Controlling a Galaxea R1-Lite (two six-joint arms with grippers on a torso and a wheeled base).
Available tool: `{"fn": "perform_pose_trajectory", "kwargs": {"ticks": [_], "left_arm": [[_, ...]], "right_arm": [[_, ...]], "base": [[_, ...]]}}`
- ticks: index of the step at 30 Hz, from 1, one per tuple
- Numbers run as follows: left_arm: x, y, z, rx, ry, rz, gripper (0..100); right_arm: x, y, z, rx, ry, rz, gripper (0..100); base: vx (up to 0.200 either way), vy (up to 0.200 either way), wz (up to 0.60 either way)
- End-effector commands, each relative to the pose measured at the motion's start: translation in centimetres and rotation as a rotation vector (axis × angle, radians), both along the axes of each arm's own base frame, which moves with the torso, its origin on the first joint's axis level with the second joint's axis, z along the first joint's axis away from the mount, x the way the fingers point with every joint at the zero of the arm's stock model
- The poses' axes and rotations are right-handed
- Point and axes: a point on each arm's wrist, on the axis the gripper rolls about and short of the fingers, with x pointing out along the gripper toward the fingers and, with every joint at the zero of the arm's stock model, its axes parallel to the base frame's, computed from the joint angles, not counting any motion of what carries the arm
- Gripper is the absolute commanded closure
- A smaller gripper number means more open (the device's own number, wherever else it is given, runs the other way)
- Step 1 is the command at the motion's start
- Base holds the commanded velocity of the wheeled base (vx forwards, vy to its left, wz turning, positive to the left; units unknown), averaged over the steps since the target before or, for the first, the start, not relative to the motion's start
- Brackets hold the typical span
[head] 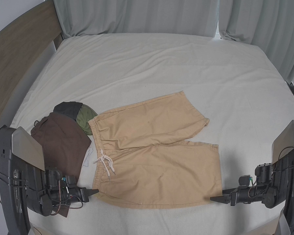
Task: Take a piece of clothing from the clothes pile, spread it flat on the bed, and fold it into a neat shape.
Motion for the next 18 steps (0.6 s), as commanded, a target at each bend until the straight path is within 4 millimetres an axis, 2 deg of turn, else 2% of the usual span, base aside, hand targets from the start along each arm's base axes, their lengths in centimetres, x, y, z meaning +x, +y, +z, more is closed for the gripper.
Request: {"fn": "perform_pose_trajectory", "kwargs": {"ticks": [1,17,18], "left_arm": [[0.02,-0.03,-0.01,0.0,-0.002,-0.003,100],[0.13,0.0,0.0,-0.001,-0.008,-0.004,100],[0.14,0.0,0.01,-0.001,-0.009,-0.004,100]], "right_arm": [[0.39,0.02,-0.08,0.001,-0.013,0.001,0],[0.27,0.19,-0.68,0.0,0.011,0.009,0],[0.27,0.16,-0.68,0.0,0.011,0.008,100]], "base": [[0.0,0.0,0.0],[0.0,0.0,0.0],[0.0,0.0,0.0]]}}
